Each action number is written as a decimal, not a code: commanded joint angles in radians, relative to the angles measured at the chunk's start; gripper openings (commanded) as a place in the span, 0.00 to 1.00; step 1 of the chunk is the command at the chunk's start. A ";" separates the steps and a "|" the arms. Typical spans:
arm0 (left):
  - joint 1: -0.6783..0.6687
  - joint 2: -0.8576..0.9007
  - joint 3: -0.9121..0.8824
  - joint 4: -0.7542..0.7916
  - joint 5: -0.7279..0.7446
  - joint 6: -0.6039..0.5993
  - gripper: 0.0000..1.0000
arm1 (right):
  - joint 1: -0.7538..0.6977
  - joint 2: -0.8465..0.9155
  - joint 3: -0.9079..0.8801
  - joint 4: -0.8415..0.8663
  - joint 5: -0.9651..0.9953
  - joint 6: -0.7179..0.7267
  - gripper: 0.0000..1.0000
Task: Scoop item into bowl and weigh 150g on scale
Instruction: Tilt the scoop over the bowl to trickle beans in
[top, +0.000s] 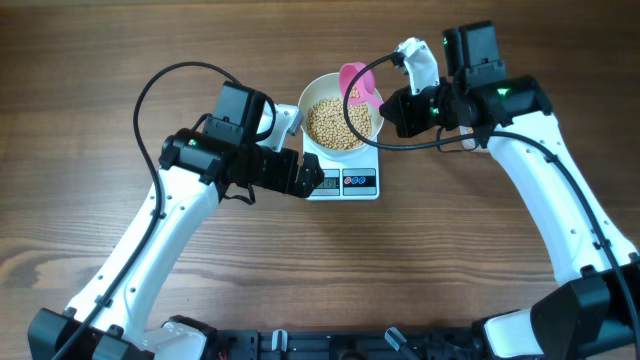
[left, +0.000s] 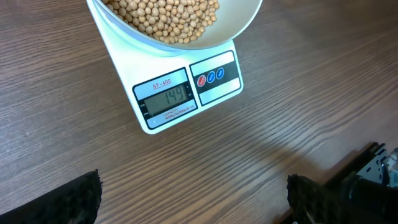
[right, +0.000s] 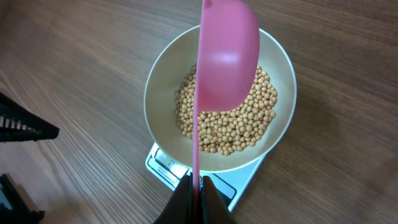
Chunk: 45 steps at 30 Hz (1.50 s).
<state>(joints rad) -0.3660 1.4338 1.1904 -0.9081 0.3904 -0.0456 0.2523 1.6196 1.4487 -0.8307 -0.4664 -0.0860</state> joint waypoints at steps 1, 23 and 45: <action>0.000 0.004 0.005 0.002 0.010 0.015 1.00 | 0.003 -0.010 0.025 -0.002 0.023 -0.045 0.04; 0.000 0.004 0.005 0.002 0.010 0.015 1.00 | 0.111 -0.007 0.025 -0.045 0.254 -0.202 0.04; 0.000 0.004 0.005 0.002 0.010 0.015 1.00 | 0.111 -0.006 0.025 -0.022 0.287 -0.222 0.04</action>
<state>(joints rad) -0.3660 1.4338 1.1904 -0.9085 0.3904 -0.0456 0.3611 1.6196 1.4494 -0.8444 -0.1963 -0.2867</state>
